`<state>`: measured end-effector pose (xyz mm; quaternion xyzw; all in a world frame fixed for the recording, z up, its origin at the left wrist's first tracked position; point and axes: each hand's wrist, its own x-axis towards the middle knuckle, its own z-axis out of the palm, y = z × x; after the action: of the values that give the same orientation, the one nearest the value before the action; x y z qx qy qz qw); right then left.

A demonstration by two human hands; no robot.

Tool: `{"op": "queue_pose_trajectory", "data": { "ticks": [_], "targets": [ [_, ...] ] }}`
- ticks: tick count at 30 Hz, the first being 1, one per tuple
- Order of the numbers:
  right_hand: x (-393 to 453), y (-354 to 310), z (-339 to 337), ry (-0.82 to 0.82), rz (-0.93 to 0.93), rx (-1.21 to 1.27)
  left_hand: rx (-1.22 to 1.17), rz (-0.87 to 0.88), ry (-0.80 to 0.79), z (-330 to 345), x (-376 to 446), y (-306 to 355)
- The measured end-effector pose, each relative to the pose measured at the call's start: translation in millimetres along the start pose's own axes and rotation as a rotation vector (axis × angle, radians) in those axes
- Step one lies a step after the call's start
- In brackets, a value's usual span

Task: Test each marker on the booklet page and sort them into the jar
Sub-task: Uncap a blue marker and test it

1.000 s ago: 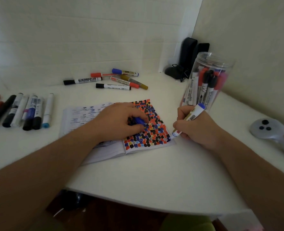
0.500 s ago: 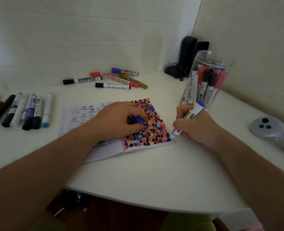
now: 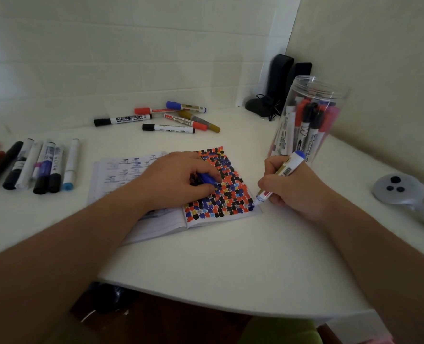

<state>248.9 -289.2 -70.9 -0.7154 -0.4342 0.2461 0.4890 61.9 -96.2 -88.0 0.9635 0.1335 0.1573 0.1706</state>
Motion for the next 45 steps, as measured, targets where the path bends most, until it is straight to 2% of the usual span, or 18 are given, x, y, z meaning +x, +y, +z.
{"op": "queue_pose_trajectory", "data": {
  "ticks": [6, 11, 15, 19, 21, 25, 30, 35, 40, 45],
  "targets": [
    [3.0, 3.9, -0.3, 0.015, 0.000, 0.021, -0.001, -0.010, -0.009, -1.7, -0.7, 1.7],
    [1.3, 0.8, -0.3, -0.042, 0.000, 0.064, -0.037, -0.047, -0.032, -4.4, -0.8, 4.7],
    [10.9, -12.0, -13.2, -0.081, 0.019, 0.418, -0.285, -0.171, 0.016, -9.2, 1.1, 1.7],
    [23.7, -44.6, -13.3, -0.158, -0.124, 0.409, -0.566, -0.258, 0.128, -15.3, 0.1, -3.8],
    [30.4, -55.9, -1.6, -0.140, -0.158, 0.378, -0.637, -0.299, 0.175, -15.2, 0.1, -6.0],
    [38.1, -44.6, 31.8, 0.000, -0.032, 0.470, -0.734, -0.307, 0.207, -13.3, 0.0, -6.9],
    [34.6, -33.8, 38.0, 0.041, 0.005, 0.611, -0.709, -0.302, 0.210, -14.9, -0.8, -4.7],
    [31.5, -31.7, 37.4, 0.035, 0.031, 0.619, -0.651, -0.298, 0.194, -15.6, -2.0, -4.6],
    [32.9, -28.5, 41.8, 0.059, -0.008, 0.417, -0.539, -0.264, 0.152, -18.3, -2.2, -0.6],
    [31.9, -23.9, 46.5, 0.076, -0.069, 0.324, -0.608, -0.261, 0.181, -19.6, -3.7, 2.2]
  ]
}}
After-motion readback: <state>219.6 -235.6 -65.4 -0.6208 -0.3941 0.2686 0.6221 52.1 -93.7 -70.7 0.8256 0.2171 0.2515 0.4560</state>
